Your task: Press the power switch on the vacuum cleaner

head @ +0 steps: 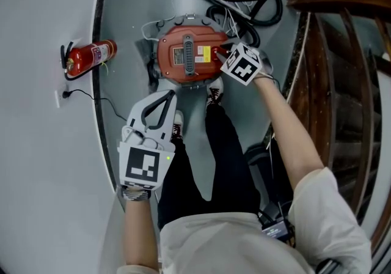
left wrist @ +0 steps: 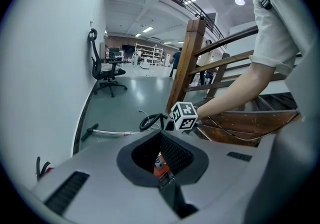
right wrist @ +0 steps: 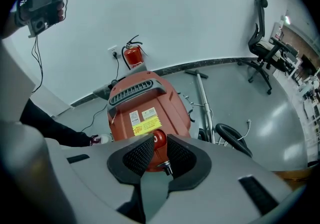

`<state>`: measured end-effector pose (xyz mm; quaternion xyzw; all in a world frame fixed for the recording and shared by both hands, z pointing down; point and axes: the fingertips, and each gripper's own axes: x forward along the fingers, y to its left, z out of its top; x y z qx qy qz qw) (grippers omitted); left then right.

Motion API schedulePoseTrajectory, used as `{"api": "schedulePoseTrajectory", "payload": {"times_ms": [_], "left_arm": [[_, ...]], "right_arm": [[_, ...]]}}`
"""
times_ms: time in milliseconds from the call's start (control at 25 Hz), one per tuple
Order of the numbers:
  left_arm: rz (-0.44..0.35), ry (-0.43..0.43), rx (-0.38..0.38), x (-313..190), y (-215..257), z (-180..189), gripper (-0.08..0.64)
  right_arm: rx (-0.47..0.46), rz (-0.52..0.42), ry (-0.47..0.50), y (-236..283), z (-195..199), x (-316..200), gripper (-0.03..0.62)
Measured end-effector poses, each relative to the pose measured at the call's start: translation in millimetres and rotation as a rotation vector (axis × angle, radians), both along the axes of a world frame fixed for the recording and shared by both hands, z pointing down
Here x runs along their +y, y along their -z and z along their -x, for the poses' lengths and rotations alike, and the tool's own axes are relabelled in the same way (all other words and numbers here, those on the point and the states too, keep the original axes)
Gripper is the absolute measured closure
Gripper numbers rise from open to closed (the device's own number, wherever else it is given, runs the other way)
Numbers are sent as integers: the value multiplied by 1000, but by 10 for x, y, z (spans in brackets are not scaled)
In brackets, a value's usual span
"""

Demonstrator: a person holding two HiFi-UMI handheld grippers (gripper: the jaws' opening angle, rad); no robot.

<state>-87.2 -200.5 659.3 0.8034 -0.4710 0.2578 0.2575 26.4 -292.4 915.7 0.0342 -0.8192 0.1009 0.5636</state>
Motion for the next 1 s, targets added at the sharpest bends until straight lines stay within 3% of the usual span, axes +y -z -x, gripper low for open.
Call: {"api": "schedulePoseTrajectory", "payload": {"times_ms": [240,1000], "left_arm": [[10,7,5,-14,-107,-38,561],[41,35,41,85,-240,-103,561]], "right_arm": [[13,-5,20,-153,-17,21,500],[2,12,-51,-278,36,-53,491]]}}
